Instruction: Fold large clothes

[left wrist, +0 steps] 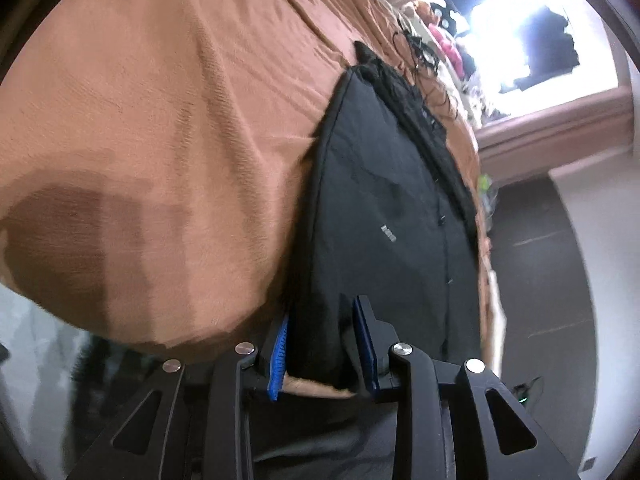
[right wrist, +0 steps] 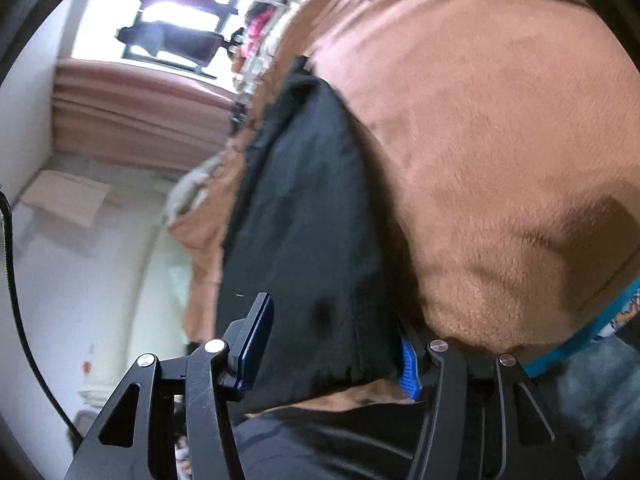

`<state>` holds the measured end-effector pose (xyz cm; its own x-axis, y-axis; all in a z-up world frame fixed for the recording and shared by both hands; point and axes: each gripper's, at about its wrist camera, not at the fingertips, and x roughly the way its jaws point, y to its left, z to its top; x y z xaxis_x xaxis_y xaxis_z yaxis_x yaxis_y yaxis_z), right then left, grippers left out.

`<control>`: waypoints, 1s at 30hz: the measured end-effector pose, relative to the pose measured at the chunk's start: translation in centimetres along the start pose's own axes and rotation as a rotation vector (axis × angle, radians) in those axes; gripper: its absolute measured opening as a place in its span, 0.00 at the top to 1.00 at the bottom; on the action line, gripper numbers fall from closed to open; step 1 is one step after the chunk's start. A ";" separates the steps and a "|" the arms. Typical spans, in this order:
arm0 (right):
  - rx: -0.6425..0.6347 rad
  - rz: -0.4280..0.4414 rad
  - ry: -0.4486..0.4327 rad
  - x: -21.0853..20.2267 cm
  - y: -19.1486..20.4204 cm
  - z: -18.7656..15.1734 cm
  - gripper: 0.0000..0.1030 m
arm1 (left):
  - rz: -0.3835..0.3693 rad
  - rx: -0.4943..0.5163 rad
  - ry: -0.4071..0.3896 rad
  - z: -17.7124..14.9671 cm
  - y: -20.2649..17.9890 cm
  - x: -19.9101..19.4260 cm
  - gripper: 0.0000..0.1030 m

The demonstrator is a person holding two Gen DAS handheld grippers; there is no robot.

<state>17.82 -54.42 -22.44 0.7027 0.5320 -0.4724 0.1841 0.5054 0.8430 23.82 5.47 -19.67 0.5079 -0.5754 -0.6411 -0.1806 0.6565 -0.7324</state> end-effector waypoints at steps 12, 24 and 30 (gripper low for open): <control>0.052 -0.037 -0.065 -0.3 0.9 1.0 0.94 | -0.022 -0.040 -0.071 0.5 -1.0 -0.7 0.89; -0.046 0.073 -0.148 -6.6 7.7 0.8 0.95 | -0.091 0.056 -0.245 0.8 -6.0 -9.1 0.91; -0.096 0.097 -0.165 -9.5 10.4 -0.3 0.95 | -0.116 0.075 -0.304 -0.6 -7.9 -12.2 0.91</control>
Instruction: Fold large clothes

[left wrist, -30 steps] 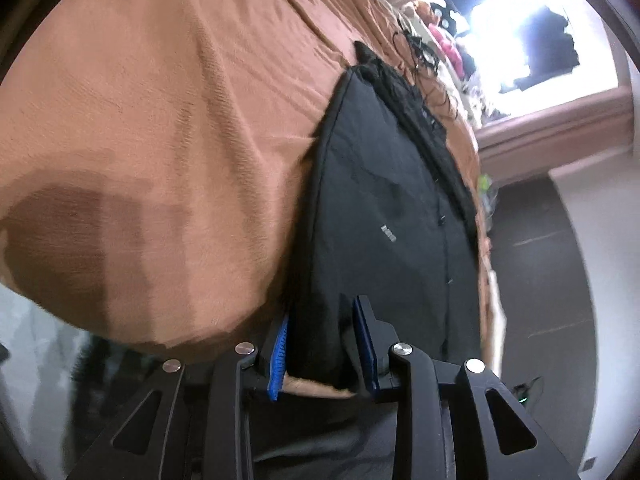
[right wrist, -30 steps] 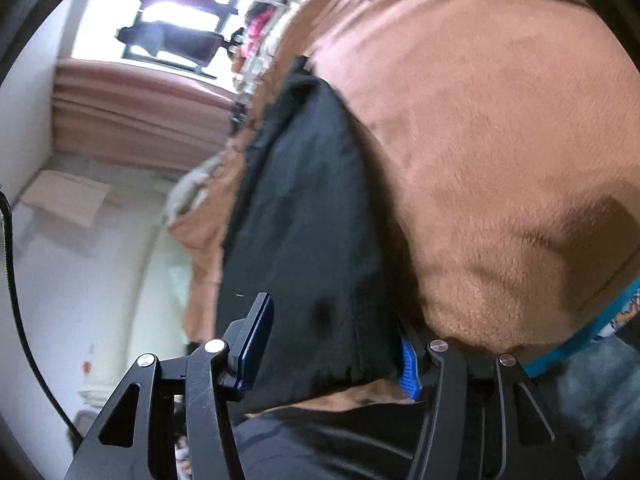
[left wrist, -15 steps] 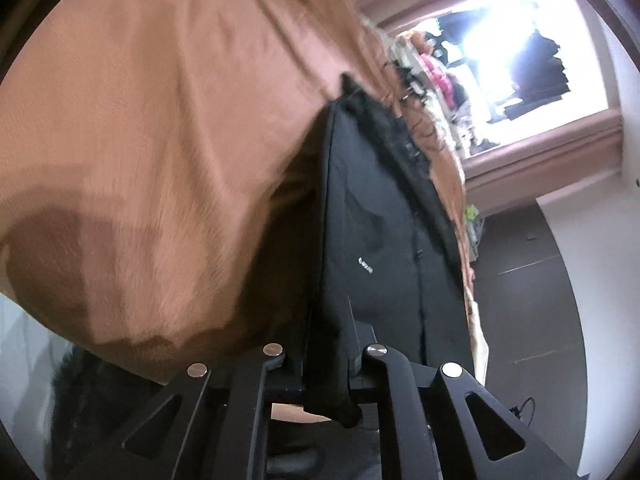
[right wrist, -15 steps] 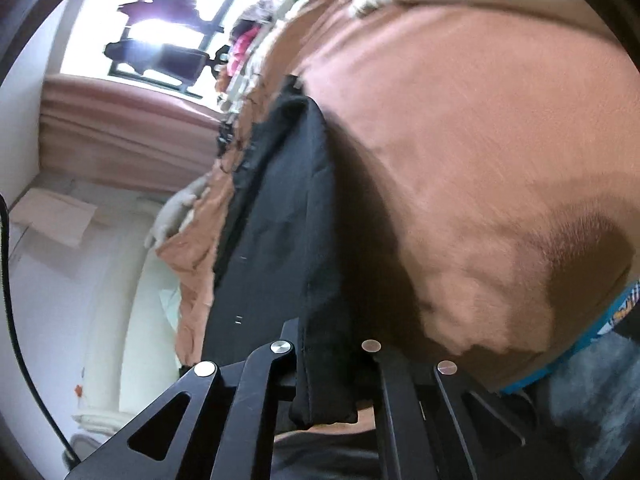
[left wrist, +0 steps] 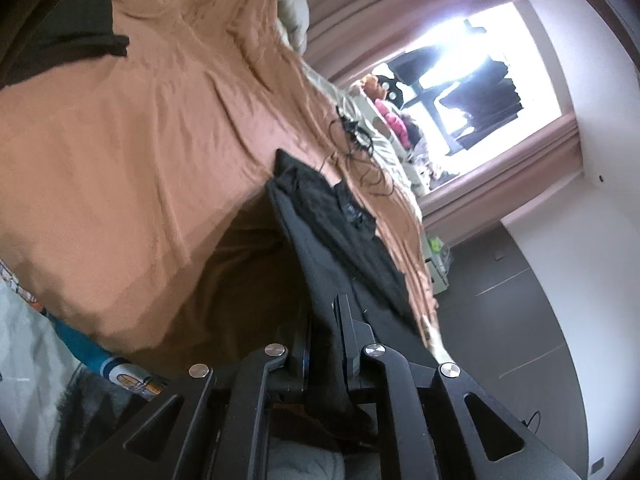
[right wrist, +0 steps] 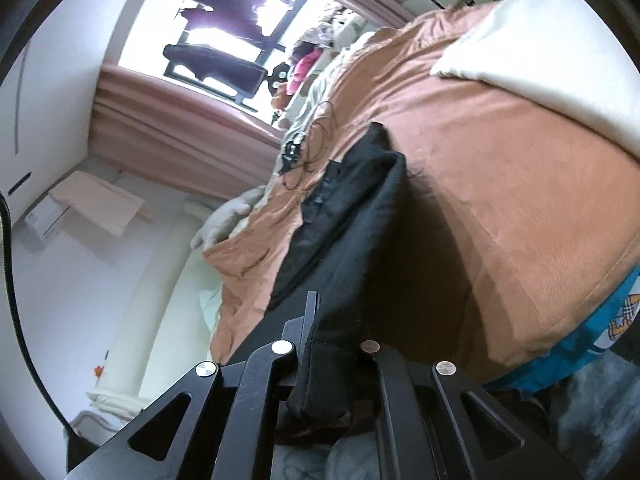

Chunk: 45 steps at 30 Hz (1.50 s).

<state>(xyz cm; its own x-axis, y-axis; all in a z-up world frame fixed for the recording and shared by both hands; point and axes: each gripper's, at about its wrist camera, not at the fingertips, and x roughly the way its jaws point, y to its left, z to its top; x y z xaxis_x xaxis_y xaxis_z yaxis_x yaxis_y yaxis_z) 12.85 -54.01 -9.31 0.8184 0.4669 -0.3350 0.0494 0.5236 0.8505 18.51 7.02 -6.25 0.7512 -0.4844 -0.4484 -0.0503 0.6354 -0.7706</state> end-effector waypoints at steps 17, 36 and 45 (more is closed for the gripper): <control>-0.138 0.056 -0.001 -8.4 7.0 -4.5 0.95 | -0.059 -0.018 -0.075 -3.6 -0.9 -12.2 0.91; -0.210 0.048 0.038 -9.8 8.8 -5.4 0.95 | -0.068 0.006 -0.107 -4.4 -0.7 -15.9 0.90; -0.255 0.051 -0.015 -6.5 11.0 -1.3 0.93 | -0.060 0.048 -0.153 0.3 -3.4 -12.7 0.90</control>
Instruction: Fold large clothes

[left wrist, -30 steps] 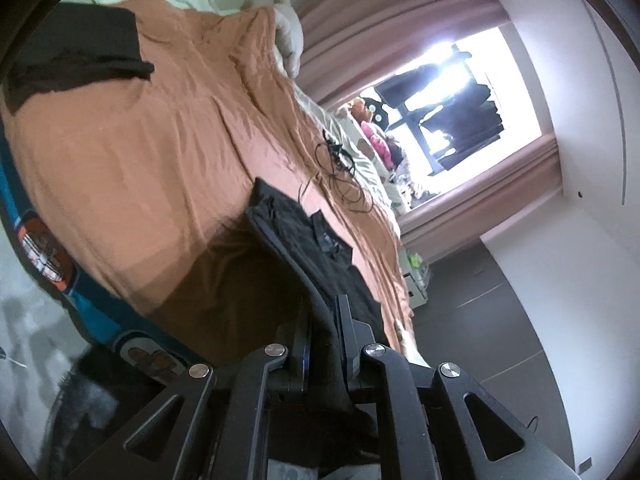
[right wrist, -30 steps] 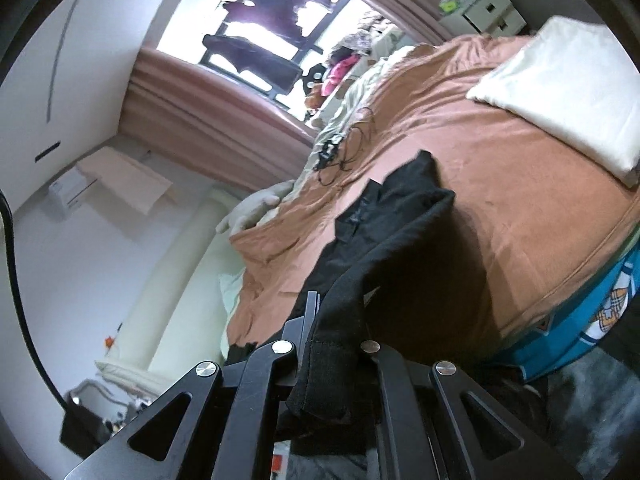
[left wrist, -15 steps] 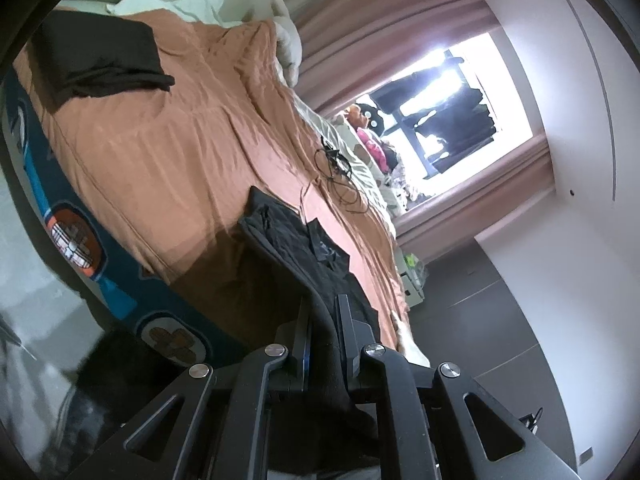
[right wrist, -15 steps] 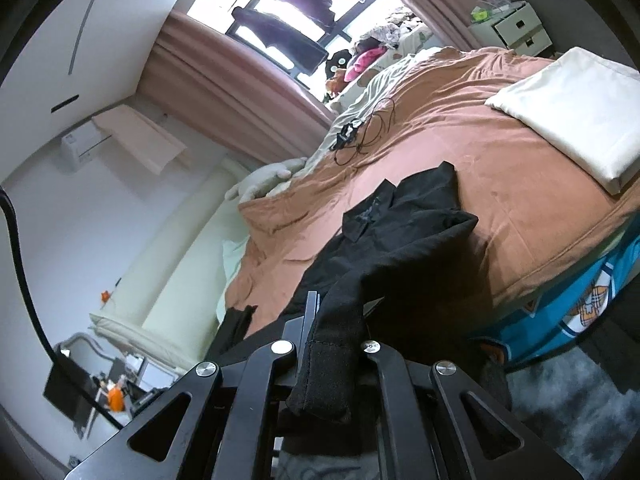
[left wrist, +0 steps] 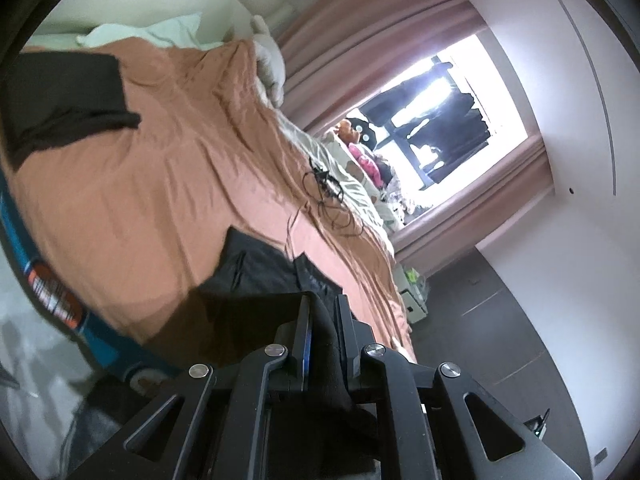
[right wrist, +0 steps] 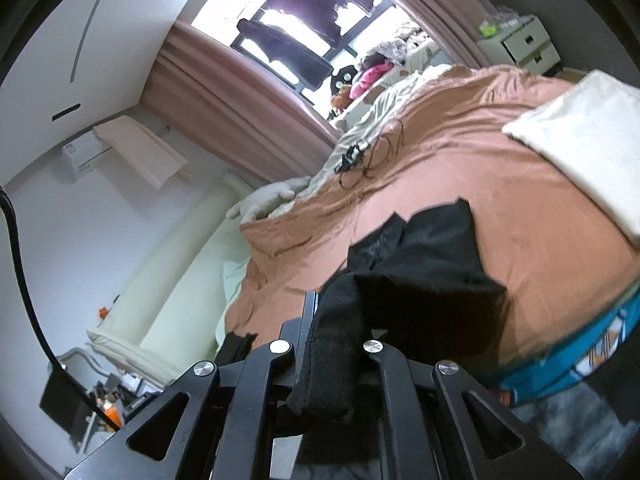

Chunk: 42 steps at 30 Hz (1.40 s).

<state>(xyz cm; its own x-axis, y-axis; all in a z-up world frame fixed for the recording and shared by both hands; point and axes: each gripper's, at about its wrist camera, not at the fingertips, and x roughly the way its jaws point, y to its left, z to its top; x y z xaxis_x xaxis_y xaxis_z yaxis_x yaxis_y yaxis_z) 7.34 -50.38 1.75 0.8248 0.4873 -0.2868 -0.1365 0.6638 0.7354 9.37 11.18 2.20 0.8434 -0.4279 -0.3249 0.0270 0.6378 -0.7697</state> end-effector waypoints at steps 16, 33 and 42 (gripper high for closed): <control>-0.008 -0.085 -0.038 11.3 -4.2 7.5 0.91 | 0.112 0.135 0.059 8.0 -2.6 15.6 0.90; 0.051 -0.202 0.060 21.8 -10.4 10.1 0.87 | 0.224 0.098 0.187 10.1 2.3 30.1 0.90; 0.115 -0.332 0.075 21.6 -12.7 9.5 0.34 | 0.318 0.080 0.131 10.4 4.0 30.3 0.24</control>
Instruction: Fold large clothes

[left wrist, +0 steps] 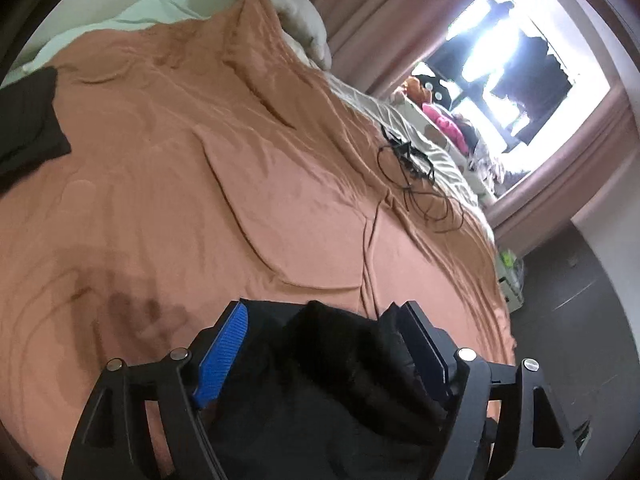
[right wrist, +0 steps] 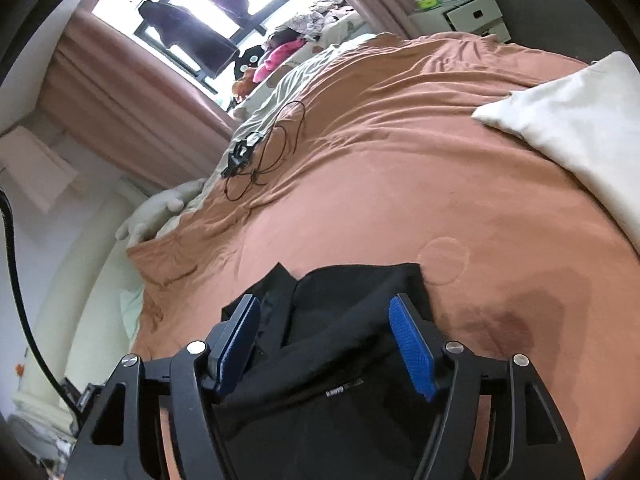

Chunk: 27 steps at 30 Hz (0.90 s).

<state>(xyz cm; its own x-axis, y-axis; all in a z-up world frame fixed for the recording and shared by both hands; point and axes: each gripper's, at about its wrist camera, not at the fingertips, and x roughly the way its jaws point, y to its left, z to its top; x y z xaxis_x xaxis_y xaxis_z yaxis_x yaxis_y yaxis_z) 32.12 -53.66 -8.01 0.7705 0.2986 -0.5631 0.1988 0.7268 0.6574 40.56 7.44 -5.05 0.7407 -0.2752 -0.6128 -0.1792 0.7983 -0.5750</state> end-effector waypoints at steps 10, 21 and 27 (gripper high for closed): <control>0.004 -0.104 0.079 0.0 -3.4 -3.0 0.34 | 0.079 0.043 0.095 -3.6 3.1 0.5 0.25; -0.064 -0.161 0.193 1.7 -5.0 -6.1 0.62 | 0.138 0.011 0.276 -9.2 7.8 3.8 0.49; -0.137 -0.142 0.136 1.3 -3.1 -5.8 0.96 | 0.109 0.036 0.271 -9.5 7.1 4.1 0.77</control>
<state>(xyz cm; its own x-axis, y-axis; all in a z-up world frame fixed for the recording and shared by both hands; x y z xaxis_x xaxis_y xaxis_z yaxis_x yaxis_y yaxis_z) 28.96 -51.94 -13.73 0.6504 0.2608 -0.7134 0.2081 0.8421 0.4976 36.13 6.91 -16.82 0.5175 -0.3161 -0.7951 -0.2214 0.8481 -0.4813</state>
